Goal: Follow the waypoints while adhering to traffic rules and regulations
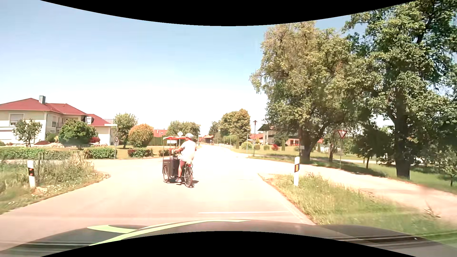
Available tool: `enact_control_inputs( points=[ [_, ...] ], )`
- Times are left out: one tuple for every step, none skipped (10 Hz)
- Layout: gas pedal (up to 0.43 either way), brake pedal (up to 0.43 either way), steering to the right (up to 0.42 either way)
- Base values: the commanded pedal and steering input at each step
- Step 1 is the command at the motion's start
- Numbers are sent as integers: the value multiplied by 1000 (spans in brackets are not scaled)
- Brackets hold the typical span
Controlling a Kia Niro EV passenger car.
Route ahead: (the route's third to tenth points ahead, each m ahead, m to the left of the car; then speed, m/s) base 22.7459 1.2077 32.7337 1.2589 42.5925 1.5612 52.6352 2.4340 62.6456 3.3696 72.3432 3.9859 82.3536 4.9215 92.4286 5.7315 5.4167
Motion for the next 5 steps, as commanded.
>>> enact_control_inputs(
  points=[
    [197,0,-24],
    [209,0,-24],
    [220,0,-24],
    [220,0,-24],
    [228,0,-24]
  ],
)
